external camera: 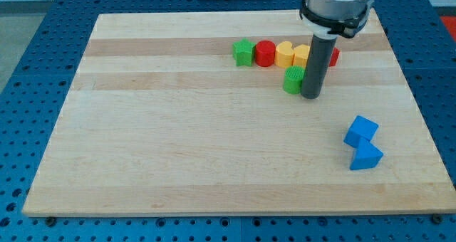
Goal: Push the blue blocks closer to the green circle
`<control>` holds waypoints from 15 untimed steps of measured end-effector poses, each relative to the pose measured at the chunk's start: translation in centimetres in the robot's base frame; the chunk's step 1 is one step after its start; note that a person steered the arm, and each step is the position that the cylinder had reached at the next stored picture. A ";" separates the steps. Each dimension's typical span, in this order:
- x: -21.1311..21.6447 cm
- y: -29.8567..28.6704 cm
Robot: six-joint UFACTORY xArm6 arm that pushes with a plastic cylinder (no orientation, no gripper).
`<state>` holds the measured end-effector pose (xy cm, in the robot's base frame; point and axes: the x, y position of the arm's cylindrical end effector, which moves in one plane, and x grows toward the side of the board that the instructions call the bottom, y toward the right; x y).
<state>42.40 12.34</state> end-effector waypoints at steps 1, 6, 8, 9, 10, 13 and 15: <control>0.4 1.4; 10.5 12.6; 10.5 10.0; 10.5 8.3; 9.8 6.2; 3.6 0.0; 3.6 2.1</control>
<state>46.02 14.39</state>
